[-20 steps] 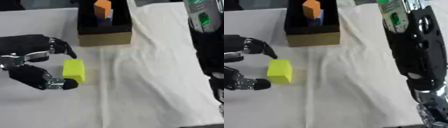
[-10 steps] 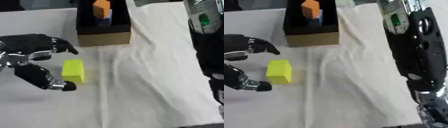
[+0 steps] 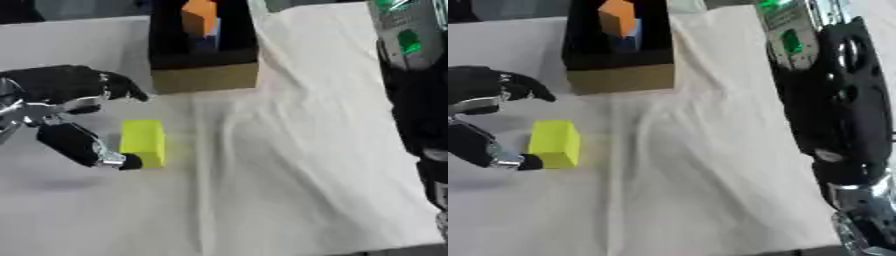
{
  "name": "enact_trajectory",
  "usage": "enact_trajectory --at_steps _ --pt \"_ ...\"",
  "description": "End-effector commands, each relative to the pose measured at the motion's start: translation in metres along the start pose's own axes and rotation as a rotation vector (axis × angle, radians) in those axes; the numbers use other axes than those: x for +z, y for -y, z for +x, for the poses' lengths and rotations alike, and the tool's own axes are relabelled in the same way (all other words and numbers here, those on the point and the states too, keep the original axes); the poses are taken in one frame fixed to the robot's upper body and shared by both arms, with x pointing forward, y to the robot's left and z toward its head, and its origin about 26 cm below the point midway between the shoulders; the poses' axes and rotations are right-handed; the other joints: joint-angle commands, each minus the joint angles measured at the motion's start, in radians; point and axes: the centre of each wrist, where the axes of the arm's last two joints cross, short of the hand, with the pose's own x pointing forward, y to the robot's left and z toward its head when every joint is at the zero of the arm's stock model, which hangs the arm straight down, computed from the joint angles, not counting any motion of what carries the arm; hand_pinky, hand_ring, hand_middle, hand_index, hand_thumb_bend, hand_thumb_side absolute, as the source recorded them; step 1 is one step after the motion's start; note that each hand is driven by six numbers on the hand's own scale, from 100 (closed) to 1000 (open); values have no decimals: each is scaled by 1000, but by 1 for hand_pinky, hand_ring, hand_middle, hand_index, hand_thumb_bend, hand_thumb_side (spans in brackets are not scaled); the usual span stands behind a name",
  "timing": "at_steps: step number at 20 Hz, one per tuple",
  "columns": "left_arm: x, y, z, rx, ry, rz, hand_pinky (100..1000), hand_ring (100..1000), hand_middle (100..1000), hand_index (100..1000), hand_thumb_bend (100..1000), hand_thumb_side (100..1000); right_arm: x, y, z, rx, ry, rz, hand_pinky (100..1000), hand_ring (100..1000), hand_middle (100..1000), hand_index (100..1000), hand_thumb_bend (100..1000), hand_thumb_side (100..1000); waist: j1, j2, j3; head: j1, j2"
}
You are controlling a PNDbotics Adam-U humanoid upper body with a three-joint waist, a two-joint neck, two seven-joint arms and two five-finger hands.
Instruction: Pick up objects on the table and place them in the box.
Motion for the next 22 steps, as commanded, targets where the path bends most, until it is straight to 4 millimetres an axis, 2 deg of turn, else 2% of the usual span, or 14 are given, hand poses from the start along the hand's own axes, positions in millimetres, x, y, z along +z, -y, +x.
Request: enact_trajectory --at_steps 1,7,15,20,22 --pt "-3 -3 -10 -9 -32 9 841 883 865 948 592 795 -1 13 2 -8 11 -40 905 940 781 903 100 1000 0 -16 -2 4 -4" --pt "-16 14 -22 38 -43 -57 839 880 855 936 584 814 -1 15 2 -18 4 -51 904 939 779 903 100 1000 -3 -10 -13 8 -8" --pt "-23 22 -27 51 -20 -109 832 866 841 917 576 818 0 16 0 -36 -9 -63 904 938 776 903 100 1000 -3 -7 -19 7 -9" --pt "-25 23 -30 15 -33 -93 793 837 809 885 583 775 2 15 0 -50 -12 -61 904 937 773 903 100 1000 -1 -7 -22 6 -11" --pt "-25 24 -30 -9 -48 -61 769 800 767 845 529 747 2 15 -1 -56 -15 -63 903 937 772 903 100 1000 -1 -7 -23 4 -11"
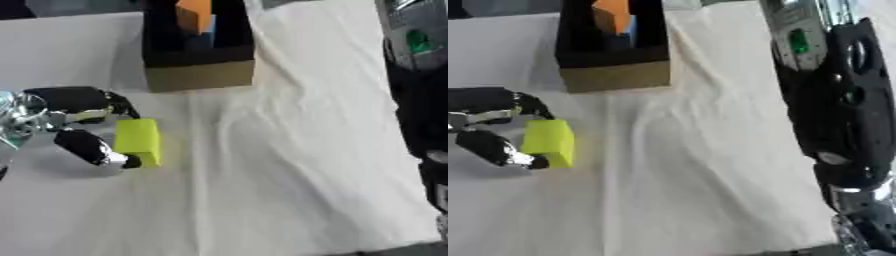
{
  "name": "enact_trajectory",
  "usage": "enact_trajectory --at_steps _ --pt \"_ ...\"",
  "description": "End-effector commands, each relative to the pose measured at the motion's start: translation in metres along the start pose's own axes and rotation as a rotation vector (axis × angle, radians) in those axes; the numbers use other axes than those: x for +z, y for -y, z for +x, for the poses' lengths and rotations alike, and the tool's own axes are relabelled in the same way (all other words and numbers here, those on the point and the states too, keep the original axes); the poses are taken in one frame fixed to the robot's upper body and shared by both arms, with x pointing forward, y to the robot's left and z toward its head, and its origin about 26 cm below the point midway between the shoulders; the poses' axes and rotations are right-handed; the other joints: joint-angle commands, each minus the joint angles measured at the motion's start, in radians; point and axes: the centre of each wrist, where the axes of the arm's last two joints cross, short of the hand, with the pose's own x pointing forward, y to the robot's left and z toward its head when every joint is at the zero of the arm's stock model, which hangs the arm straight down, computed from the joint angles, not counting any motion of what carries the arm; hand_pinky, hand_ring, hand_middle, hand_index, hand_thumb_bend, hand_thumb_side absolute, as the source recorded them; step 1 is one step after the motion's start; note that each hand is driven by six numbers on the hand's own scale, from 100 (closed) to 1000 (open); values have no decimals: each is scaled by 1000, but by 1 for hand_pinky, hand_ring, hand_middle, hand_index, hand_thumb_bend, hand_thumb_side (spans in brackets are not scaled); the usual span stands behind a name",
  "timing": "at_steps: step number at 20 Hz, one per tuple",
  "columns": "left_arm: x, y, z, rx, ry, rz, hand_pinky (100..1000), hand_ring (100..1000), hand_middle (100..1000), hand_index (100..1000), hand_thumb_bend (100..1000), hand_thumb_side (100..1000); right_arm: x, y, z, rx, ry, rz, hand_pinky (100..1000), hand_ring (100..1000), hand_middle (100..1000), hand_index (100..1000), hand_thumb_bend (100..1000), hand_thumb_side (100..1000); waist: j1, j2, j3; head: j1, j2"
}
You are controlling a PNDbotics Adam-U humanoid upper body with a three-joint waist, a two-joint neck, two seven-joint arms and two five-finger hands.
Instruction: Pick up objects on the table and place them in the box.
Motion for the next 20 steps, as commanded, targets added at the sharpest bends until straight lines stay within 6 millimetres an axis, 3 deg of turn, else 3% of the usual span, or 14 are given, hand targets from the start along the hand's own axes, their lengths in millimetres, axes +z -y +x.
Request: enact_trajectory --at_steps 1,4,6,7,11,15,20 --pt "5 -10 -5 -55 -39 73 745 768 720 803 481 725 0 12 1 -12 4 -38 904 937 772 903 100 1000 2 -19 -2 -1 -9" --pt "5 -11 -5 -83 -61 149 673 673 593 687 392 633 1 11 0 -21 2 -36 904 937 768 903 100 1000 2 -19 -2 -1 -10" --pt "4 -10 -5 -90 -73 183 654 646 562 654 342 606 1 12 -1 -26 1 -36 904 937 768 903 100 1000 2 -20 -2 -1 -10" --pt "4 -9 -5 -88 -74 192 632 609 524 609 277 566 1 12 -1 -27 1 -36 904 938 767 903 100 1000 2 -20 -2 -1 -10" --pt "8 -14 -2 -55 -55 228 597 566 499 576 135 545 2 13 -2 -29 4 -36 904 938 767 903 100 1000 1 -21 -2 -1 -9" --pt "27 -34 8 -45 -29 282 598 562 501 576 100 578 2 16 -3 -26 4 -43 904 938 767 903 100 1000 1 -21 0 6 -9" --pt "52 -71 15 -39 -37 381 592 540 487 561 100 535 0 14 1 -31 6 -43 904 938 767 903 100 1000 2 -22 2 16 -13"
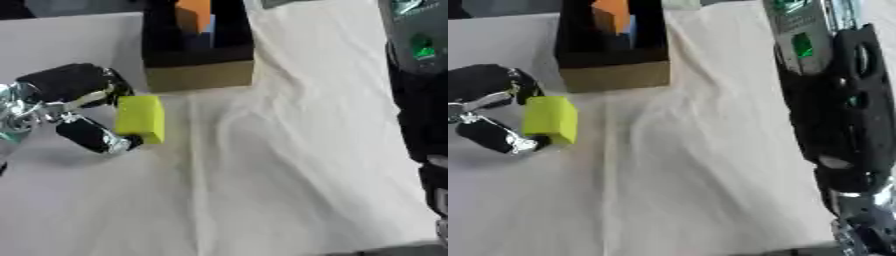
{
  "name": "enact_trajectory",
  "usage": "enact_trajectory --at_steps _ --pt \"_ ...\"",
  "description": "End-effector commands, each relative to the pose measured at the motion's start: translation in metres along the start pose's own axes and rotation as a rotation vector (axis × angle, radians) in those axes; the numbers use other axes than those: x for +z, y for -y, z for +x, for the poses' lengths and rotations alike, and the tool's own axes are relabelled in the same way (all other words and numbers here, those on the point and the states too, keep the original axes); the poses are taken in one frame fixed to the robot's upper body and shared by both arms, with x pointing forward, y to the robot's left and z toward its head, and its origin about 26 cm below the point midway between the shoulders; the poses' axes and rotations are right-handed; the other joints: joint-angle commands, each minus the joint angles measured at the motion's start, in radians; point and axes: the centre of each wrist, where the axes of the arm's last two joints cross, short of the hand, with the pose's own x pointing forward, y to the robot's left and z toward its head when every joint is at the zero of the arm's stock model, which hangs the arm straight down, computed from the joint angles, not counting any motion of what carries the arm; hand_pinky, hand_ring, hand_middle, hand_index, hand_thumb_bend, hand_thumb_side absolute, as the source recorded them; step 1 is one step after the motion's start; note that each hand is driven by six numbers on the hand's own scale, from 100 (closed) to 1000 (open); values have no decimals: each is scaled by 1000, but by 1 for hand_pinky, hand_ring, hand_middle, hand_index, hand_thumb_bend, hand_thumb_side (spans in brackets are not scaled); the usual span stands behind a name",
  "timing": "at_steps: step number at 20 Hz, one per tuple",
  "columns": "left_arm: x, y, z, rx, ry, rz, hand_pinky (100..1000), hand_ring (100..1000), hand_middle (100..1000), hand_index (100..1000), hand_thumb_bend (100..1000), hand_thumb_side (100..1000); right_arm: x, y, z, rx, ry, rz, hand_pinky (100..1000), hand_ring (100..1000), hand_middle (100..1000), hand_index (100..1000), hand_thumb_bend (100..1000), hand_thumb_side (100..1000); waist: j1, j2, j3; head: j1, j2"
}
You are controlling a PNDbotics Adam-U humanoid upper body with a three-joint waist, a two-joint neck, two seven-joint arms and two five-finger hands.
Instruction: Pick up objects on the table and place them in the box.
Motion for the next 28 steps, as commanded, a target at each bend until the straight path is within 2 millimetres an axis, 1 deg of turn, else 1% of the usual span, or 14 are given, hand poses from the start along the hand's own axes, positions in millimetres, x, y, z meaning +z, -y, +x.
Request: enact_trajectory --at_steps 1,3,6,12,15,16,20,25,28 --pt "11 -36 -3 -21 -28 85 589 532 486 560 100 528 -4 11 5 4 17 -34 904 938 767 903 100 1000 2 -23 1 9 -12" --pt "7 -49 -6 -20 -42 122 589 525 482 554 100 515 -4 10 6 3 22 -32 904 938 768 903 100 1000 2 -25 0 14 -14" --pt "-6 -63 -12 -2 -55 160 593 524 483 555 100 518 -5 9 9 1 32 -28 904 938 769 903 100 1000 1 -27 -6 26 -22" --pt "-37 -80 -23 31 -73 238 597 521 481 547 100 523 -7 10 17 -9 65 -29 907 939 770 903 100 1000 2 -25 -23 58 -54" --pt "-51 -84 -24 33 -72 284 605 526 485 552 100 532 -8 11 24 -22 88 -29 908 940 771 905 100 1000 1 -21 -34 81 -66" --pt "-56 -85 -24 32 -71 296 606 527 487 552 100 557 -8 11 26 -27 97 -28 908 940 770 904 100 1000 1 -18 -39 91 -70" --pt "-73 -86 -26 24 -91 333 611 530 488 554 100 537 -10 13 37 -45 134 -33 908 941 770 904 100 1000 3 -6 -60 122 -84" --pt "-88 -83 -41 1 -185 383 613 531 489 555 100 537 -12 14 46 -61 162 -34 909 941 769 904 100 1000 8 14 -92 146 -106" --pt "-92 -79 -51 -4 -241 399 615 534 493 559 100 565 -12 15 47 -62 164 -34 909 940 768 904 100 1000 12 24 -106 149 -116"
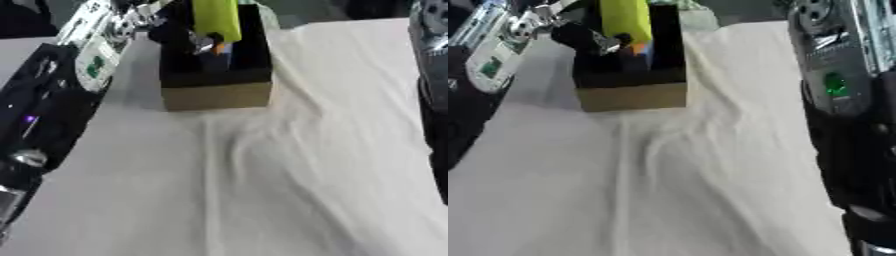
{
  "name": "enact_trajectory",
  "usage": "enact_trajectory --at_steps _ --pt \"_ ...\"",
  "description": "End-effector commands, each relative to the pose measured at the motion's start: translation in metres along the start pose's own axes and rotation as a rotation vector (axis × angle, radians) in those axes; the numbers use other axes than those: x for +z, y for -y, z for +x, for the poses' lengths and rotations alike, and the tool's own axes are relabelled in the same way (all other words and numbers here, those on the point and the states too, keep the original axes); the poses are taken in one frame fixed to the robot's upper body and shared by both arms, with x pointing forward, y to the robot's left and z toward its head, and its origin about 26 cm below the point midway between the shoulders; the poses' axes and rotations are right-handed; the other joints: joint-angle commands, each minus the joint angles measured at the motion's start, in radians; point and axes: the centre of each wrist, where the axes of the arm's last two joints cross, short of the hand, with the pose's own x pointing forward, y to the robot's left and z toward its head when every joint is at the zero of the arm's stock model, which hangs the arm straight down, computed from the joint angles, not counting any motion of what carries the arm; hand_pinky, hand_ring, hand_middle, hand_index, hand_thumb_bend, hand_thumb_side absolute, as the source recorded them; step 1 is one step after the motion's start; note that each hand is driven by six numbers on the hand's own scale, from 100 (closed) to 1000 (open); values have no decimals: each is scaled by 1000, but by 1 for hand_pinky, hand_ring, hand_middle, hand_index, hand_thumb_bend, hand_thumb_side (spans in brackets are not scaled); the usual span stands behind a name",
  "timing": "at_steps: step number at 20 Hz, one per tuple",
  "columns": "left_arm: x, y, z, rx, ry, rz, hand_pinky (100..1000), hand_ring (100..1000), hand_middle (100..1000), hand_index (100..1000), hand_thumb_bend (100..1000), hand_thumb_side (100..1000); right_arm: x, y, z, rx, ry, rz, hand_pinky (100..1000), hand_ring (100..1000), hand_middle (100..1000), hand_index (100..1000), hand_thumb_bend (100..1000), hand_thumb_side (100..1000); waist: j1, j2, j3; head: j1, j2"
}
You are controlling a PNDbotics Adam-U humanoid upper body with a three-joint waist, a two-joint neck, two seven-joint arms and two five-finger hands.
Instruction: Pick up objects on the table and place them in the box.
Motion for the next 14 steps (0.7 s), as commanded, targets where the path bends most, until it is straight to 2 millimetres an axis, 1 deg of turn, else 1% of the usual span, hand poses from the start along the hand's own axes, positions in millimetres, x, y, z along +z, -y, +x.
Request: enact_trajectory --at_steps 1,3,4,5,6,8,11,12,13,14 --pt "-4 -10 -11 -24 -53 55 615 534 493 559 100 568 -3 12 6 1 30 -32 909 940 768 904 100 1000 0 -17 -6 7 -21" --pt "-6 -7 -16 -17 -76 56 616 537 497 564 100 603 -3 12 7 -2 32 -31 909 940 768 902 100 1000 2 -12 -14 10 -28" --pt "-7 -6 -17 -9 -85 56 619 539 501 568 100 636 -4 12 8 -2 32 -30 909 940 768 903 100 1000 3 -10 -18 11 -30" --pt "-8 -6 -19 2 -92 56 619 539 501 569 100 643 -4 12 7 -3 31 -30 909 940 768 903 100 1000 4 -8 -21 12 -32" --pt "-8 -5 -20 19 -100 56 619 538 502 568 100 679 -4 12 7 -3 28 -29 909 940 767 903 100 1000 5 -7 -24 13 -32" --pt "-9 -5 -23 71 -126 53 625 545 509 577 100 722 -4 11 6 -4 23 -27 909 940 767 902 100 1000 6 -5 -27 13 -32" --pt "-9 -7 -25 122 -169 55 630 554 517 587 100 769 -4 10 5 -4 18 -24 909 940 767 903 100 1000 7 -5 -29 12 -31" --pt "-9 -7 -25 131 -175 52 643 573 537 618 100 811 -4 10 5 -5 16 -23 909 939 766 903 100 1000 8 -5 -29 12 -31" --pt "-9 -6 -25 139 -175 41 648 581 547 633 100 826 -3 9 4 -5 13 -22 909 939 766 903 100 1000 8 -5 -29 12 -30" --pt "-9 -6 -25 146 -174 30 670 621 588 689 100 877 -3 9 3 -6 11 -21 909 939 765 902 100 1000 9 -6 -29 12 -29"
